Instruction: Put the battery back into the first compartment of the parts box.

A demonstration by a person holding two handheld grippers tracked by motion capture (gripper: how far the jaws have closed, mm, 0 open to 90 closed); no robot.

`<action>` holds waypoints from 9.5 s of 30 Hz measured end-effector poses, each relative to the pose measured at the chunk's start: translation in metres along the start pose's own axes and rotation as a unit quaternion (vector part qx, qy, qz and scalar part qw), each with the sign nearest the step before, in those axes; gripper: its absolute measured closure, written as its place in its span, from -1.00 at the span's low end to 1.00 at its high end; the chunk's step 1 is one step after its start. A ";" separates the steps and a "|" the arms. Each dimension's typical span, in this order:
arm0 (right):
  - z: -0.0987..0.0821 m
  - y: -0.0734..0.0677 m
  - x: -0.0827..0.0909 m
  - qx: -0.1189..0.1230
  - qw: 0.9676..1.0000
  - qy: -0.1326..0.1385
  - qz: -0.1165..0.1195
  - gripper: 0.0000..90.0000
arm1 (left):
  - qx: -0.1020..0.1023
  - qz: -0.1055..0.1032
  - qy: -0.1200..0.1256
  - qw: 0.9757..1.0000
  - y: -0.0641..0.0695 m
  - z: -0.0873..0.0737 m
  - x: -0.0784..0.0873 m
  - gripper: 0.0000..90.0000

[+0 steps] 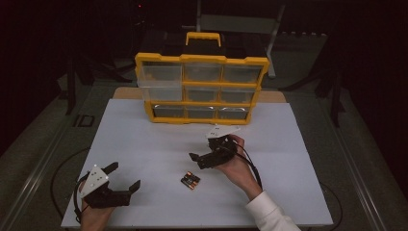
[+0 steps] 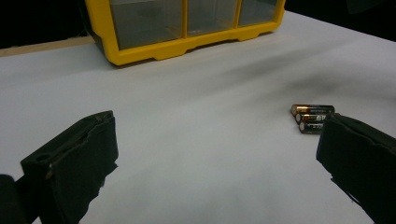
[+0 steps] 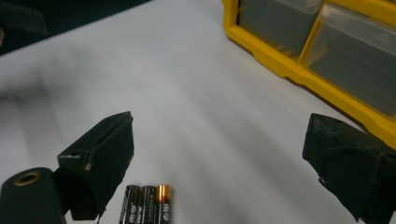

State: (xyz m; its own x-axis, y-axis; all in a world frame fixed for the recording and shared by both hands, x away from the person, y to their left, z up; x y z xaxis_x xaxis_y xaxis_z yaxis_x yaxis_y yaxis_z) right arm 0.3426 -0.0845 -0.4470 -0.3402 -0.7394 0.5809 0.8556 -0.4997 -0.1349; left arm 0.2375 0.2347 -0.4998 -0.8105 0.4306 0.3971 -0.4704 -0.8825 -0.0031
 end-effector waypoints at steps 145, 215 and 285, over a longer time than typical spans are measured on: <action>0.016 -0.002 -0.031 0.105 0.954 -0.275 0.058 0.71 | 0.002 0.000 -0.009 1.000 -0.001 -0.002 -0.001 -1.00; 0.228 0.044 0.029 0.024 0.997 0.066 0.013 0.70 | 0.006 -0.002 -0.007 1.000 -0.004 -0.003 0.001 -1.00; 0.049 0.005 -0.024 0.090 0.978 -0.185 0.017 -0.63 | 0.005 -0.002 -0.008 1.000 -0.002 -0.003 0.000 -1.00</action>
State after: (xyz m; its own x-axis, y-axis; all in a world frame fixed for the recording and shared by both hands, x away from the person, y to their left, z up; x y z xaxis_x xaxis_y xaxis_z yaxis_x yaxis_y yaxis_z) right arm 0.3738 -0.0472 -0.4226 -0.1749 -0.5231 0.8341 0.9302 -0.3654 -0.0341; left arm 0.2373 0.2366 -0.5024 -0.8031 0.4308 0.4116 -0.4697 -0.8828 0.0073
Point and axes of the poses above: each handheld gripper's, and its own axes: x roughly backward along the jaws, z roughly out of its top, y roughly to its right, the point moved 3 cm from there along -x, roughly forward along the jaws, and after that the axes turned 8 degrees about z, right-handed, at the moved point
